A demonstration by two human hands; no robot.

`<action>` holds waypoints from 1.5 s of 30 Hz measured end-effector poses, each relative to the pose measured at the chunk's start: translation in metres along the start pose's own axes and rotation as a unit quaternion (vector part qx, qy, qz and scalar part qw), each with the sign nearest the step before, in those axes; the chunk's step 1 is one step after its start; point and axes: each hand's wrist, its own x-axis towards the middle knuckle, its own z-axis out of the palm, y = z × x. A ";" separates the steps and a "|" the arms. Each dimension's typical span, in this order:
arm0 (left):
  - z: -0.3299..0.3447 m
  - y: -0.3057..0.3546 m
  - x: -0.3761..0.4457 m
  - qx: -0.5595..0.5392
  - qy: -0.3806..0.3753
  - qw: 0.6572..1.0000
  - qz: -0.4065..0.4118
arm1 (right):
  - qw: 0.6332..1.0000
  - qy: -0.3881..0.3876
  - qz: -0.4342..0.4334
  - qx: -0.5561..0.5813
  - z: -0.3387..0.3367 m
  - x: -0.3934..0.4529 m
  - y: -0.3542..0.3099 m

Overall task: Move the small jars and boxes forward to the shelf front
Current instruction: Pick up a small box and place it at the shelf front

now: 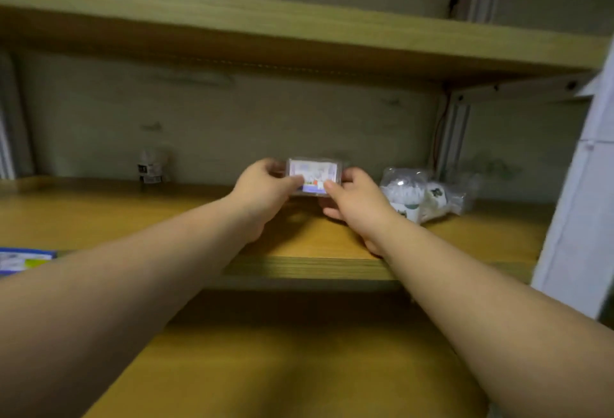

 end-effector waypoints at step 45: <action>-0.405 -0.055 -0.057 0.159 0.102 0.982 -0.019 | 0.960 -0.044 -0.130 -0.242 0.377 -0.088 -0.088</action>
